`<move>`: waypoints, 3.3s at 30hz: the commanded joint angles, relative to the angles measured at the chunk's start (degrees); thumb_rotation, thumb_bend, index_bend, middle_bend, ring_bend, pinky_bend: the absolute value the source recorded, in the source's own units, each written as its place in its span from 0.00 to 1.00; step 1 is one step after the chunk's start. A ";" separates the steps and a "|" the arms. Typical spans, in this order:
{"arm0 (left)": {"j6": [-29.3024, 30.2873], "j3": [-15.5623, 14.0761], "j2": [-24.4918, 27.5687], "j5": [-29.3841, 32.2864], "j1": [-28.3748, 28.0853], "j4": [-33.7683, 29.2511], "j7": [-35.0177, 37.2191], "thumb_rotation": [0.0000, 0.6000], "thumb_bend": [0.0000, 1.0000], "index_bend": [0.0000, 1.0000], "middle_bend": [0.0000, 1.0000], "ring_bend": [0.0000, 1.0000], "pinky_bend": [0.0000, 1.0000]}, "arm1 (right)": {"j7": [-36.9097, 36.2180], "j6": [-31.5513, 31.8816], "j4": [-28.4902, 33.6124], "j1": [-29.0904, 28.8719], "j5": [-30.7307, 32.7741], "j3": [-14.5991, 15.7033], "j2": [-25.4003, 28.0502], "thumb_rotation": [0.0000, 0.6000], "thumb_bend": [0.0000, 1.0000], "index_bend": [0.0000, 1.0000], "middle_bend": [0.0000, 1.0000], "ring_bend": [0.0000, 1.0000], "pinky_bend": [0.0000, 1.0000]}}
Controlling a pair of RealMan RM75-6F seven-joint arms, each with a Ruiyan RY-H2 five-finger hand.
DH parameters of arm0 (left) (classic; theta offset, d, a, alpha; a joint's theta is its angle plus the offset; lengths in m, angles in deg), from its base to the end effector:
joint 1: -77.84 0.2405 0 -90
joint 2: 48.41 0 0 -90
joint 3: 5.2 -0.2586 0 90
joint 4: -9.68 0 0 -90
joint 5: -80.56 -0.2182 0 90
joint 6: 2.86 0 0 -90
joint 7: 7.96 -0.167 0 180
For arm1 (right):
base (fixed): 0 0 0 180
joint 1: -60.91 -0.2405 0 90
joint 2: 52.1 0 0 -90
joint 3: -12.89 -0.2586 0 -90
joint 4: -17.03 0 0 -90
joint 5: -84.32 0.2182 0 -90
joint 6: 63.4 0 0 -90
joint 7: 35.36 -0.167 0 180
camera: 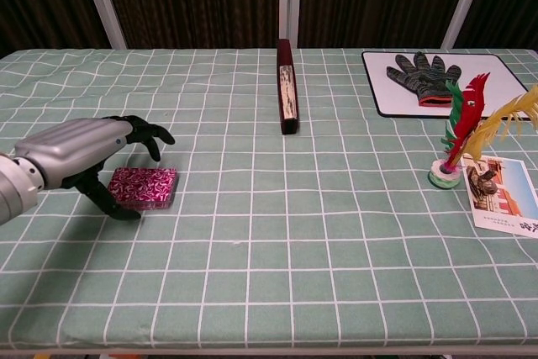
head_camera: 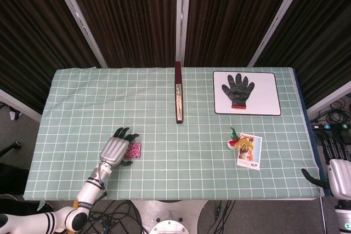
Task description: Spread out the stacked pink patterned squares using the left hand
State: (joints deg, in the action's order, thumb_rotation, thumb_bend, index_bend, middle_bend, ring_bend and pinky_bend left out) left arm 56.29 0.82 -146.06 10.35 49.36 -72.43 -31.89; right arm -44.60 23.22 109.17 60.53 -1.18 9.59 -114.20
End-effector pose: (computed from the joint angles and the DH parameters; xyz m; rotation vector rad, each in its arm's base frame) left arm -0.1922 0.2920 -0.0819 -1.8392 -1.0462 -0.8359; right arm -0.3336 -0.1813 0.1706 1.2654 -1.0137 0.9623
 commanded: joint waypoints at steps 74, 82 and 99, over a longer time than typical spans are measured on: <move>4.29 0.29 1.76 -0.39 -0.36 1.41 5.79 1.00 0.24 0.34 0.48 0.15 0.08 | -0.33 -1.52 -0.46 -0.18 1.68 -0.37 -0.06 1.00 0.10 0.00 0.00 0.00 0.00; 5.26 1.95 4.52 1.11 0.68 4.77 8.75 1.00 0.24 0.34 0.49 0.15 0.08 | 1.27 -1.54 0.35 -0.18 1.64 -0.20 -0.25 1.00 0.10 0.00 0.00 0.00 0.00; 2.20 0.86 4.46 -0.14 1.25 11.30 16.47 1.00 0.11 0.15 0.16 0.04 0.07 | 3.25 -1.42 1.74 -0.12 2.06 -0.33 -0.07 1.00 0.10 0.00 0.00 0.00 0.00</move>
State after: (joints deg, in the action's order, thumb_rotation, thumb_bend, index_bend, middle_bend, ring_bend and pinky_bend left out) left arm 58.45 1.86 -141.84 10.50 50.57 -60.76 -15.54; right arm -41.35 21.81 110.92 60.41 0.88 9.26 -114.27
